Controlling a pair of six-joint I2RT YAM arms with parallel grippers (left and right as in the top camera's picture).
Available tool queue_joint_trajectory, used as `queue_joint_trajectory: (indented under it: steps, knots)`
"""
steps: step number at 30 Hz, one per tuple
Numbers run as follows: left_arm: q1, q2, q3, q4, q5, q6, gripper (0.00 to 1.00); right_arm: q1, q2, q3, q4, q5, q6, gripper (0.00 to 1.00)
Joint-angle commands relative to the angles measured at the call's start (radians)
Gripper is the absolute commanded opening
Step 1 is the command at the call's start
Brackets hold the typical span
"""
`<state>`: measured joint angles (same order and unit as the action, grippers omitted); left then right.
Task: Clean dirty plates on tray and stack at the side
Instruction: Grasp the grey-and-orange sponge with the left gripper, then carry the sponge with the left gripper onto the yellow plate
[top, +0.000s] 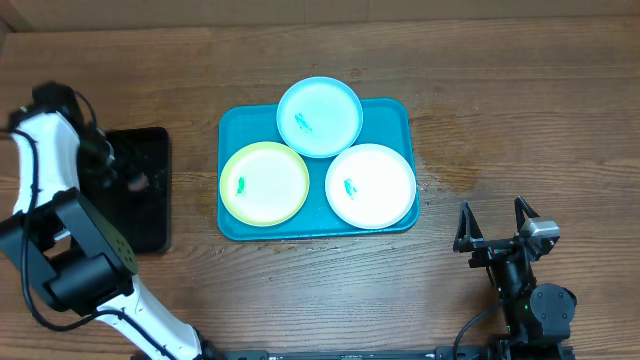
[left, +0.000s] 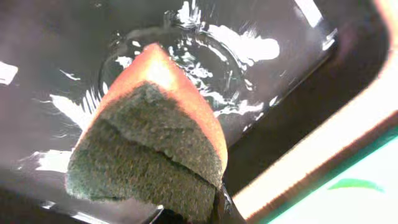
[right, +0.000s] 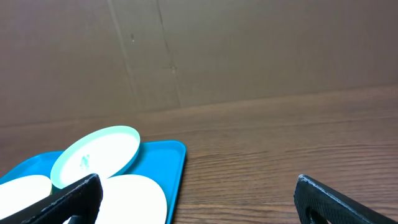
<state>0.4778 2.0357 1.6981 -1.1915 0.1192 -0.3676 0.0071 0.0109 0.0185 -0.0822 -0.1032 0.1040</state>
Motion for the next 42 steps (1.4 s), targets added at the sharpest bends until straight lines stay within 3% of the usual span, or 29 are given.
queue_joint_trajectory:
  steps: [1, 7, 11, 14, 20, 22, 25, 28, 32, 36, 42]
  knots:
    - [-0.006, -0.005, 0.156, -0.087, -0.101, 0.002, 0.04, -0.002, -0.008, -0.01, 0.006, 0.009, -0.002, 1.0]
    - [-0.006, -0.006, 0.381, -0.218, -0.101, 0.053, 0.04, -0.002, -0.008, -0.01, 0.006, 0.009, -0.002, 1.0]
    - [-0.007, -0.009, 0.41, -0.237, -0.101, 0.053, 0.04, -0.002, -0.008, -0.01, 0.006, 0.009, -0.002, 1.0]
    - [-0.009, -0.004, 0.351, -0.213, -0.13, 0.053, 0.04, -0.002, -0.008, -0.01, 0.005, 0.009, -0.002, 1.0]
    - [-0.005, -0.001, 0.071, -0.047, -0.145, 0.054, 0.04, -0.002, -0.008, -0.01, 0.006, 0.009, -0.002, 1.0]
    - [0.002, -0.001, 0.064, -0.058, -0.145, 0.058, 0.04, -0.002, -0.008, -0.01, 0.006, 0.009, -0.002, 1.0]
    - [0.01, -0.009, 0.156, -0.143, -0.14, 0.058, 0.04, -0.002, -0.008, -0.01, 0.006, 0.009, -0.002, 1.0]
    - [0.011, -0.03, 0.362, -0.288, -0.086, 0.094, 0.04, -0.002, -0.008, -0.01, 0.005, 0.009, -0.002, 1.0]
    - [0.004, -0.086, 0.474, -0.326, -0.082, 0.106, 0.04, -0.002, -0.008, -0.01, 0.006, 0.009, -0.002, 1.0]
    - [-0.003, -0.099, 0.381, -0.303, -0.167, 0.106, 0.05, -0.002, -0.008, -0.01, 0.006, 0.009, -0.002, 1.0]
    - [0.0, -0.055, 0.031, -0.105, -0.151, 0.106, 0.04, -0.002, -0.008, -0.01, 0.006, 0.009, -0.002, 1.0]
